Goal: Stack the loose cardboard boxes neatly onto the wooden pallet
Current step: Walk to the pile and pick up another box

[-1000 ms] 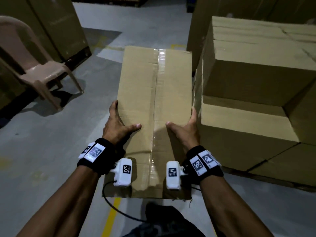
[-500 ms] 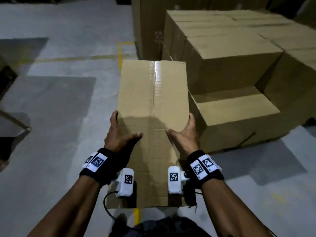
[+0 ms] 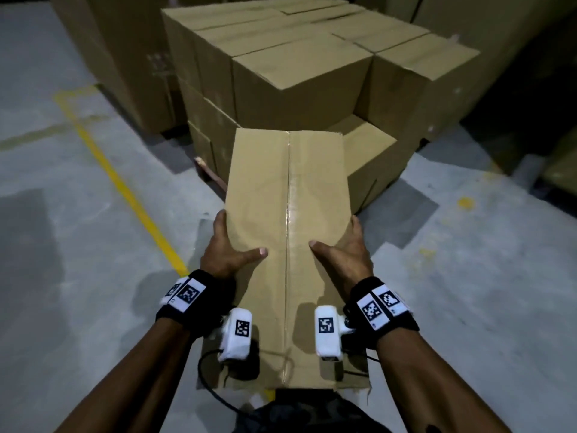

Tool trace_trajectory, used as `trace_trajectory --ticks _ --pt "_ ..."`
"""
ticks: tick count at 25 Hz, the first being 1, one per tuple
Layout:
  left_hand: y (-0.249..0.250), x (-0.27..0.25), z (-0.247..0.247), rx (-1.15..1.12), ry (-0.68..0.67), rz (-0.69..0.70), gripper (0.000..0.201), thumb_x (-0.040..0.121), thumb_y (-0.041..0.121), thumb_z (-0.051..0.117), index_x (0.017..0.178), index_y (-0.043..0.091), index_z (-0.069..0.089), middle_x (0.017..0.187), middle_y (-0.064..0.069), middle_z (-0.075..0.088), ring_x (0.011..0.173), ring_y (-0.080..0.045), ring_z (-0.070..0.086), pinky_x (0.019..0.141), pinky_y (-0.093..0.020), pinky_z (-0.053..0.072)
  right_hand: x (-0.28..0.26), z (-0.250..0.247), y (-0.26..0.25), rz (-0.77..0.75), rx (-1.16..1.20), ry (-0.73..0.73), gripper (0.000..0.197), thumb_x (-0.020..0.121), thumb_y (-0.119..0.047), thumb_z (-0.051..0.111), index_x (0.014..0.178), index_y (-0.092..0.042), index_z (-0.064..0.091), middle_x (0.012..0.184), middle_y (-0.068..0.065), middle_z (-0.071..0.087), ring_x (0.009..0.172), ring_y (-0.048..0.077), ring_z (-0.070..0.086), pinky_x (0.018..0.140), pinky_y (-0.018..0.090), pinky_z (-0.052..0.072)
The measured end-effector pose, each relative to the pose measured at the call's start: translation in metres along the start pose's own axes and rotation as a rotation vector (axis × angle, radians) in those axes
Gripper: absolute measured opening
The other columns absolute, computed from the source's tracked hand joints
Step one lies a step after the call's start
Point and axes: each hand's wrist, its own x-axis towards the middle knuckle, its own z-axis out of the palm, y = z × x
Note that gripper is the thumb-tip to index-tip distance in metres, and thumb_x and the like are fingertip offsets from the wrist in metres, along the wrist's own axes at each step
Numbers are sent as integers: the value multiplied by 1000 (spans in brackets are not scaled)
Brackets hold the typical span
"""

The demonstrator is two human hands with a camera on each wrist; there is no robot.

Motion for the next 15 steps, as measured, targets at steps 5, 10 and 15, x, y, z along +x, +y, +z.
trace_trajectory --ticks 5,10,15 --pt "34 46 29 70 -191 84 127 55 39 95 154 29 16 139 9 44 130 -17 44 111 -38 37 10 -32 7 37 78 181 113 53 -60 81 147 -50 19 134 -5 60 117 28 58 106 44 46" --pt "87 101 69 12 -334 123 114 68 9 90 154 17 16 134 8 43 127 -13 43 103 -26 37 52 -57 -8 46 169 295 107 54 -56 84 144 -47 26 125 -2 63 111 29 61 102 47 50" --pt "142 199 110 82 -355 131 121 67 16 91 157 18 11 155 -6 33 139 -22 36 116 -38 33 147 -72 -40 -11 315 338 88 56 -40 89 129 -38 39 107 -12 66 102 24 65 97 45 53"
